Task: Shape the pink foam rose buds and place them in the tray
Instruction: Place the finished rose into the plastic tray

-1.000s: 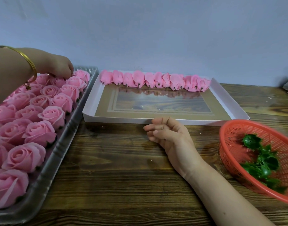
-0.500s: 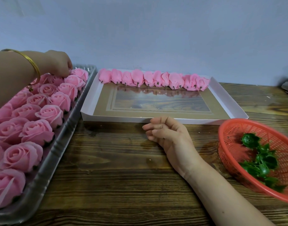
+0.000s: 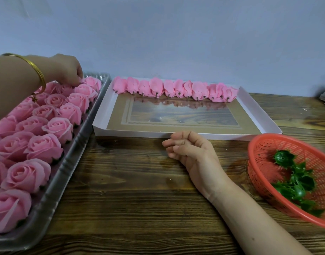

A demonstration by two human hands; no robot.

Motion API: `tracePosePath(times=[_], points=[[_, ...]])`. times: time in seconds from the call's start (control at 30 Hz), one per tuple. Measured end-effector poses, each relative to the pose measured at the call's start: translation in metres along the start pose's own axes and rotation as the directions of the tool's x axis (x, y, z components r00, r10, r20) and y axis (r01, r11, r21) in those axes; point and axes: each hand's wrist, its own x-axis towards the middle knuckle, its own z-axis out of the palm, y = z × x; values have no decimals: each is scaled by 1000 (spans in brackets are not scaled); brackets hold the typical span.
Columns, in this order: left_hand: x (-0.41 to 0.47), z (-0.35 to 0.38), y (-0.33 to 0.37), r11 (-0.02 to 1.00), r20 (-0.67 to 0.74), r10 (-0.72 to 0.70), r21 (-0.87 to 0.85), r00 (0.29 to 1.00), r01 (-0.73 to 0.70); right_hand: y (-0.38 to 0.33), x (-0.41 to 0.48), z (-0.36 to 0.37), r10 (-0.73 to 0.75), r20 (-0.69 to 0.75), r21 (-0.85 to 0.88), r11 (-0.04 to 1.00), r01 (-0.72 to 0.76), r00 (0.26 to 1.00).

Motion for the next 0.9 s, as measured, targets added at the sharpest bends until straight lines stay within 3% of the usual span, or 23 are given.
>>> tracePosePath(times=[0.27,0.9], points=[[-3,-5,5,998,74,-54,-26,996,56,0,-1,1,2,-3,-4,1000,-2,1000],[0,0,3,998,57,-8,67,998,4,-3,-3,2,19,4,-4,1000,-19,1000]])
